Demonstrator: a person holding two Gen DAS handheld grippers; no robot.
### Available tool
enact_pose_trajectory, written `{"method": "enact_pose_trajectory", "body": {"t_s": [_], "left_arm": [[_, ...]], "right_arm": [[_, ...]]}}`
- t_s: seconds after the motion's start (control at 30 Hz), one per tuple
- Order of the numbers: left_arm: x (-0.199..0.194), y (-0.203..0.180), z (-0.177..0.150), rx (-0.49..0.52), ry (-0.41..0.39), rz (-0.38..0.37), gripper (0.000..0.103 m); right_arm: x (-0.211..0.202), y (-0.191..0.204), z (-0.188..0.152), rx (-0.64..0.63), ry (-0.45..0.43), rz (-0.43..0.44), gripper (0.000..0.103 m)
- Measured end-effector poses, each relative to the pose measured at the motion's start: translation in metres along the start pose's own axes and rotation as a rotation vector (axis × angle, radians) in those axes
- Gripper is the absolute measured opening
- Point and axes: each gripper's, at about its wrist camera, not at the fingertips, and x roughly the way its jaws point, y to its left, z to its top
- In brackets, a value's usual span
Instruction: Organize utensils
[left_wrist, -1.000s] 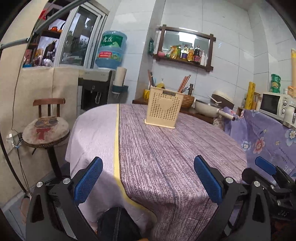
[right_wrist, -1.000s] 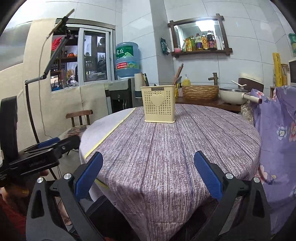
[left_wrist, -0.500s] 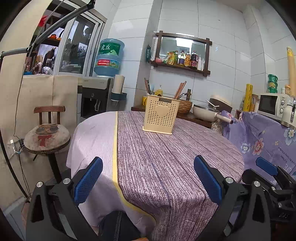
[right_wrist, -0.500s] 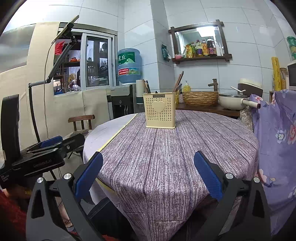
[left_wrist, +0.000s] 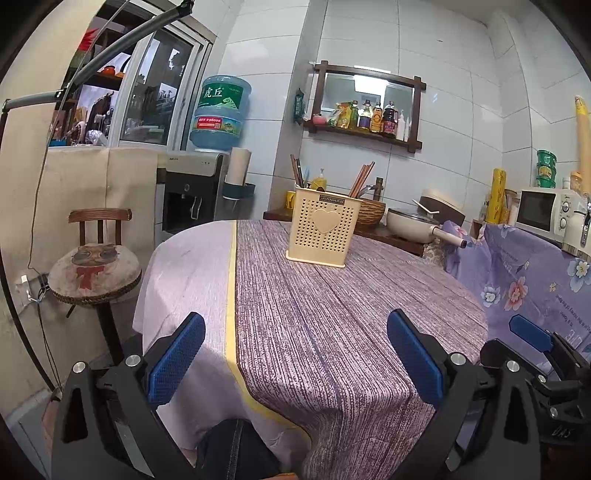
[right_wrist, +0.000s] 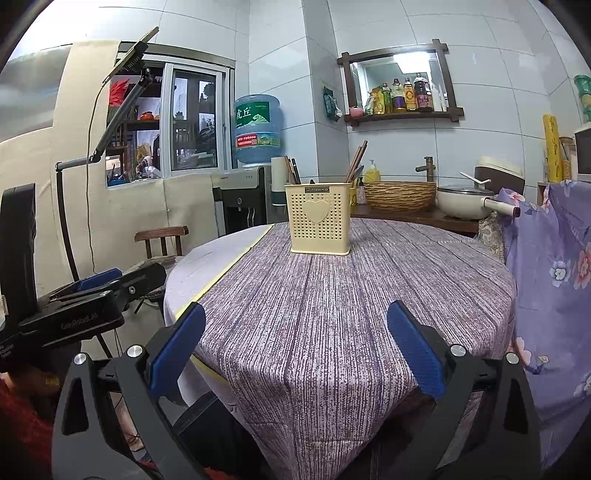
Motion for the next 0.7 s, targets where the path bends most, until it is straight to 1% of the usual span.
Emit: {"method": "enact_pose_trajectory", "body": {"t_s": [0.2, 0.7], "left_arm": [[-0.0006, 0.0001, -0.0014, 0.004, 0.003, -0.004, 0.098], [-0.0021, 0.0010, -0.0044, -0.007, 0.008, -0.005, 0.098]], "right_arm": [[-0.0009, -0.0031, 0.0001, 0.013, -0.012, 0.000, 0.097], [0.0002, -0.0058, -0.0006, 0.022, -0.003, 0.004, 0.097]]}}
